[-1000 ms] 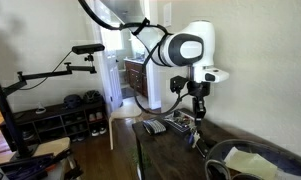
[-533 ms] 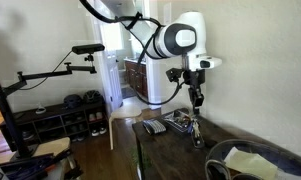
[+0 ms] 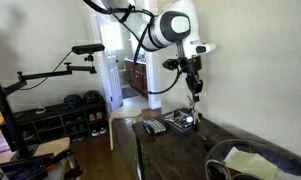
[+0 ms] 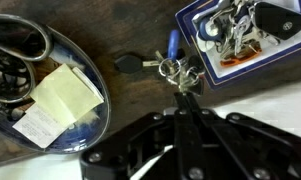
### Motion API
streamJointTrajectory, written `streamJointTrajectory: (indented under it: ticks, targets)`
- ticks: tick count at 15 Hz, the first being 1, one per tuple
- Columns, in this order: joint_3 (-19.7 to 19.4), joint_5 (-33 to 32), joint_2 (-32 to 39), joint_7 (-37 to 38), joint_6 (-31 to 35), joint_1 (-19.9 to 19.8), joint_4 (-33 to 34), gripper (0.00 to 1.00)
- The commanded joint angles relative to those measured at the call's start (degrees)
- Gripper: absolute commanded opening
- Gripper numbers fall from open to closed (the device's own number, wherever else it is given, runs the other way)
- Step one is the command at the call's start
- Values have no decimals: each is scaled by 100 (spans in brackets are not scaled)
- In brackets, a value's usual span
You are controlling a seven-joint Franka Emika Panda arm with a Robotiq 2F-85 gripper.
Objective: Put the keys in the blue/white plate
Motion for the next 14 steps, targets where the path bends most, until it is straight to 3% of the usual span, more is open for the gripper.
streamJointTrajectory:
  ticks: [1,6,14]
  targets:
    - [68,-359,-356,241,-99,122,-109,2]
    - [286,-522,-471,150,-132,168,-50,2]
    - [619,-198,-467,-142,-433,84,14,2]
